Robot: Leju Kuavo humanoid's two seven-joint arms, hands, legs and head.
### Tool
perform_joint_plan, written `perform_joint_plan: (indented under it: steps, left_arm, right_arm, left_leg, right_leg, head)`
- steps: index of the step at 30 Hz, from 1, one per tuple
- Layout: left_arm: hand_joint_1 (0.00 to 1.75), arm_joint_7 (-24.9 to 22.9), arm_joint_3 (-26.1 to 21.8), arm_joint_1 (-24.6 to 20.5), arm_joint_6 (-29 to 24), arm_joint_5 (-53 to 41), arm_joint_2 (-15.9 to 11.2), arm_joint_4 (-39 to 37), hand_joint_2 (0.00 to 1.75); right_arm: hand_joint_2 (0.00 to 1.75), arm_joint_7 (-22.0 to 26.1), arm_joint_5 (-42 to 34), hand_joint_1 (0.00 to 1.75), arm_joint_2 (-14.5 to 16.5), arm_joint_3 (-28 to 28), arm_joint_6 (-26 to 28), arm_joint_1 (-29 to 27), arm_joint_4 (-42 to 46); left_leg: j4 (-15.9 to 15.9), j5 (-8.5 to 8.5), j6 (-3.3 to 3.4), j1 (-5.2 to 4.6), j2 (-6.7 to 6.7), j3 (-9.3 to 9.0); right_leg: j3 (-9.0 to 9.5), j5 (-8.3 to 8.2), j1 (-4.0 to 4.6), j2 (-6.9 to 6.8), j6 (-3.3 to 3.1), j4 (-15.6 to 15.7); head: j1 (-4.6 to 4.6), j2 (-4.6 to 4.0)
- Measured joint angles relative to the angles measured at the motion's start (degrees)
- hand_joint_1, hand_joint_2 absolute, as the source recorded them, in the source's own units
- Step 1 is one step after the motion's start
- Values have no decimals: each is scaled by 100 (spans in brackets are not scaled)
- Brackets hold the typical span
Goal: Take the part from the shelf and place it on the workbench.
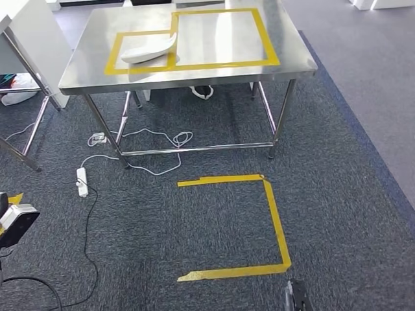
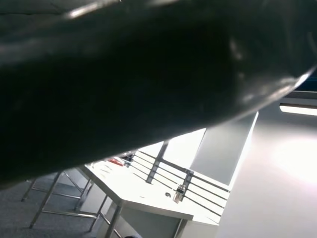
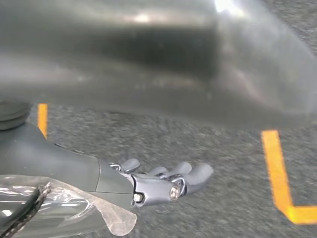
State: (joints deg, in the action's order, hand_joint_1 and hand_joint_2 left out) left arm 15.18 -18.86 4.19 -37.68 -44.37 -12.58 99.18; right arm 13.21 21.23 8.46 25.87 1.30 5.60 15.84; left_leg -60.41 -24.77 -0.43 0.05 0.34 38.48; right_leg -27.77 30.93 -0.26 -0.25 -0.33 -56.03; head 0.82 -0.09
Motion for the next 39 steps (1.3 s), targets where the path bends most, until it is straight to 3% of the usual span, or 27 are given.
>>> perform_joint_plan:
  steps: [2,3,4,5,7,8,10,11,13,15,18,19,20,21,24,25,29,31,33,34,35,36,39]
  left_arm:
    - [0,14,-4,1,1,9,4,-15,0]
    - [0,22,-4,0,7,24,9,-24,0]
    - [0,27,-2,1,27,55,15,-35,0]
    - [0,32,2,3,72,117,22,-48,0]
    - [0,29,15,8,262,360,40,-79,0]
    - [0,13,22,10,408,550,50,-98,0]
    - [0,39,31,29,704,1009,90,-185,0]
    - [0,99,31,56,810,1212,125,-259,0]
    - [0,259,27,138,899,1440,216,-432,0]
    - [0,293,19,193,1021,1514,306,-573,0]
    - [0,249,-90,258,1416,1598,514,-956,0]
    - [0,273,-156,287,1542,1612,607,-1158,0]
    - [0,315,-226,308,1666,1622,698,-1399,0]
    - [0,373,-303,317,1797,1634,784,-1671,0]
    - [0,654,-621,290,2318,1699,1029,-2707,0]
    - [0,809,-747,266,2462,1702,1093,-3083,0]
    - [0,1097,-1229,138,2886,1496,1273,-4486,0]
    - [0,1092,-1411,92,2969,1245,1324,-5161,0]
    - [0,1138,-1543,51,2953,1034,1381,-5859,0]
    - [0,1166,-1593,46,2937,971,1413,-6167,0]
    - [0,1186,-1631,50,2923,937,1445,-6410,0]
    - [0,1199,-1665,48,2917,931,1471,-6607,0]
    - [0,1186,-1817,-25,2936,982,1546,-7094,0]
  right_arm:
    - [0,2,-2,0,0,-2,-1,6,-1]
    - [0,2,-4,0,0,-3,-1,11,-1]
    - [0,4,-7,0,0,-4,0,15,-1]
    - [0,8,-12,0,0,-3,4,17,-1]
    - [0,15,-37,0,0,-3,11,20,-1]
    - [0,18,-51,0,1,-3,19,23,0]
    - [0,24,-79,0,2,-4,38,27,1]
    - [0,28,-90,0,2,-4,48,26,1]
    - [0,39,-104,0,1,-4,61,8,1]
    - [0,50,-111,0,-1,-4,70,-21,1]
    - [0,59,-118,0,-2,-8,87,-31,1]
    - [0,52,-118,0,-2,-11,91,-35,1]
    - [0,41,-119,0,-3,-16,94,-41,1]
    - [0,27,-120,0,-6,-21,95,-45,2]
    - [0,7,-123,0,-27,-46,96,-12,7]
    - [0,8,-129,0,-32,-63,94,0,9]
    - [0,1,-160,0,-57,-140,91,-6,17]
    - [0,-5,-165,0,-60,-181,91,4,19]
    - [0,-16,-165,0,-61,-224,91,8,21]
    - [0,-21,-165,0,-61,-243,92,5,21]
    - [0,-22,-166,0,-61,-258,96,1,21]
    - [0,-19,-167,0,-61,-269,105,-1,21]
    - [0,23,-189,0,-61,-301,141,-1,21]
  left_leg:
    - [-583,-649,-58,22,-7,66]
    - [-928,-861,-75,31,-7,84]
    - [-1195,-910,-83,37,-7,67]
    - [-1323,-817,-80,40,-7,-5]
    - [-1047,-474,-40,38,-8,-374]
    - [-676,-427,-2,30,-9,-657]
    - [121,-570,83,-2,-7,-1169]
    - [362,-658,123,-27,-6,-1294]
    - [500,-618,193,-51,1,-1299]
    - [533,-490,270,-36,12,-1216]
    - [535,-327,330,-34,20,-1029]
    - [530,-278,327,-37,22,-962]
    - [520,-234,321,-38,23,-897]
    - [504,-197,311,-35,21,-838]
    - [399,-142,260,-44,23,-684]
    - [358,-130,236,-52,27,-640]
    - [256,-125,115,-52,20,-534]
    - [-106,-410,42,-30,4,-397]
    - [-834,-829,-15,2,-1,-131]
    - [-1136,-954,-33,21,-2,-30]
    - [-1264,-973,-43,39,-2,-9]
    - [-1175,-887,-45,54,-2,-88]
    - [-124,-444,-5,62,-1,-679]
  right_leg:
    - [-119,-141,8,-15,-54,-6]
    - [-193,-216,16,-20,-60,-16]
    - [-283,-291,24,-23,-62,-32]
    - [-398,-362,31,-28,-59,-57]
    - [-615,-483,43,-31,-46,-108]
    - [-694,-533,52,-29,-33,-126]
    - [-786,-634,60,-23,13,-138]
    - [-807,-692,51,-23,46,-132]
    - [-838,-780,23,-19,122,-117]
    - [-948,-598,9,-4,191,-289]
    - [-1289,121,1,11,253,-1294]
    - [-1334,256,1,11,265,-1561]
    - [-1277,285,0,11,272,-1630]
    - [-1098,214,0,10,274,-1467]
    - [-274,-70,2,19,245,-326]
    - [-128,-89,6,22,223,-93]
    - [-117,-145,2,11,92,13]
    - [-144,-204,-22,2,21,30]
    - [-192,-237,-23,-2,-5,21]
    - [-218,-250,-23,-3,-5,13]
    - [-245,-262,-23,-5,1,2]
    - [-267,-272,-23,-8,9,-10]
    - [-304,-295,-17,-26,58,-39]
  head:
    - [15,0]
    - [22,0]
    - [24,0]
    - [28,0]
    - [28,0]
    - [28,0]
    - [24,0]
    - [23,0]
    - [25,0]
    - [10,0]
    - [-7,0]
    - [-5,0]
    - [-5,0]
    - [-7,0]
    - [-4,0]
    - [4,0]
    - [11,0]
    - [34,0]
    - [49,0]
    - [49,0]
    - [49,0]
    - [48,0]
    - [48,0]
